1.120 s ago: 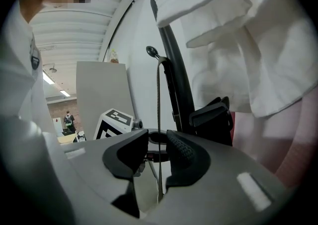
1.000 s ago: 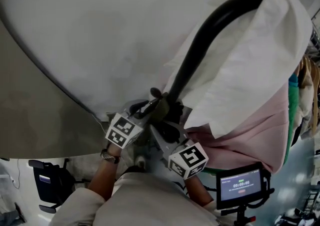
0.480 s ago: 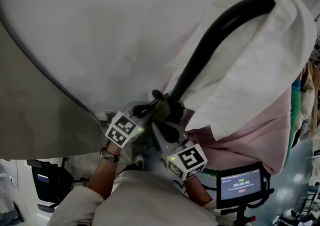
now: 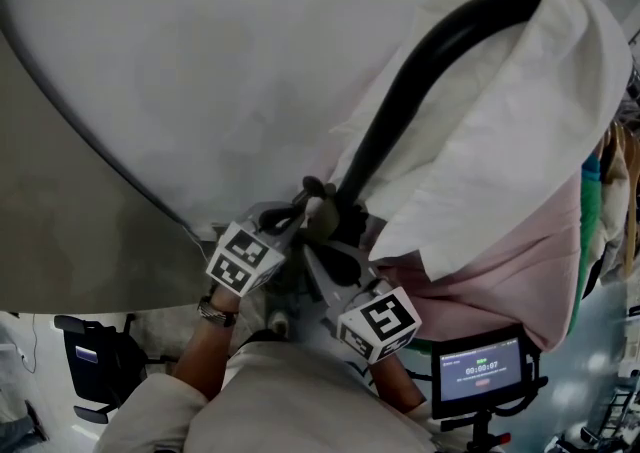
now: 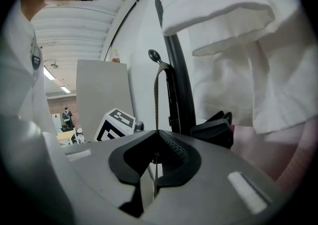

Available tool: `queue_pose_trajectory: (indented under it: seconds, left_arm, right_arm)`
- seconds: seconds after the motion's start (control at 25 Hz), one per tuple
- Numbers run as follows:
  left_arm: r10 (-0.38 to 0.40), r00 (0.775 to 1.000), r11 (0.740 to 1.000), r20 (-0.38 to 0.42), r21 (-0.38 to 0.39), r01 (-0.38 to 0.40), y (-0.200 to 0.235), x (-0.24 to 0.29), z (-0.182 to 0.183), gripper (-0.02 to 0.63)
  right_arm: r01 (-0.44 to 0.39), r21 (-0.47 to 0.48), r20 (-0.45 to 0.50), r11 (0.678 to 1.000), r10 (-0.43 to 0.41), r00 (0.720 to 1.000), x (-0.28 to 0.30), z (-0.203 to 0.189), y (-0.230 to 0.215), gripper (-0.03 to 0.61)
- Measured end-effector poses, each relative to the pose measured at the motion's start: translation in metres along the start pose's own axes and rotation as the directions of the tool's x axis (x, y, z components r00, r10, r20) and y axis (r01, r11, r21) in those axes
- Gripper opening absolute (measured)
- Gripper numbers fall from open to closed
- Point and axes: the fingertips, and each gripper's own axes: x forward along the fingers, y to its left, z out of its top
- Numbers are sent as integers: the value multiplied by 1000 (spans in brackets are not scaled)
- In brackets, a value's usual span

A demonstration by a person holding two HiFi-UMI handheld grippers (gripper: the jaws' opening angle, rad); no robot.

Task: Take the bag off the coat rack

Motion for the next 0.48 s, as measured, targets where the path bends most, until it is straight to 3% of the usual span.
queue_pose_trajectory:
  seconds: [0.48]
  left_arm:
    - [34,999,999,7,-21,-34,6,-15,7,14]
  right_arm:
    - [-32,-29,41,999,33,999,-1,19,5,8]
